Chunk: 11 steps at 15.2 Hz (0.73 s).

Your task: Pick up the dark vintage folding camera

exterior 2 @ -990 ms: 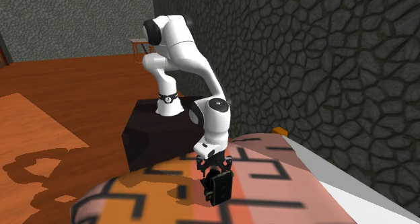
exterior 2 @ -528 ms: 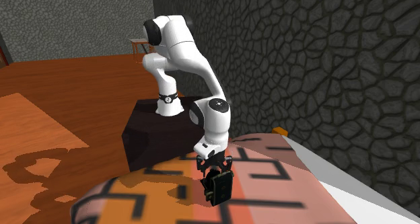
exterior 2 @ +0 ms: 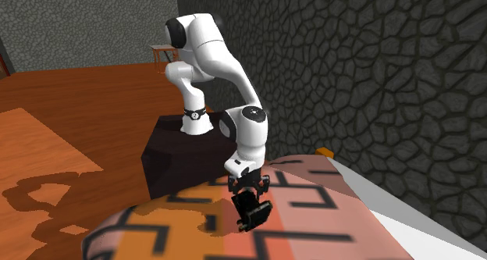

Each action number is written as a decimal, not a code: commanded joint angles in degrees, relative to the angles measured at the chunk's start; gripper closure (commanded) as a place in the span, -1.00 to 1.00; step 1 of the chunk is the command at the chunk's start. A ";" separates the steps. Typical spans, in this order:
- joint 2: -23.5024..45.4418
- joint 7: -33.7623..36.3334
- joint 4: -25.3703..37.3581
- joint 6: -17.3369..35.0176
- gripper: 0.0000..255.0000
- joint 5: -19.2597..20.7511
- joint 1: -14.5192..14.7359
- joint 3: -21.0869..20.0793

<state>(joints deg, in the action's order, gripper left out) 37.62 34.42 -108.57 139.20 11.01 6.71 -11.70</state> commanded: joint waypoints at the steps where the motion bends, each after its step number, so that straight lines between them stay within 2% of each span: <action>1: -1.32 -0.21 -0.49 -0.81 1.00 -0.29 -0.25 -0.26; 11: -6.26 -1.02 -1.22 -4.96 1.00 -1.62 -1.03 -1.33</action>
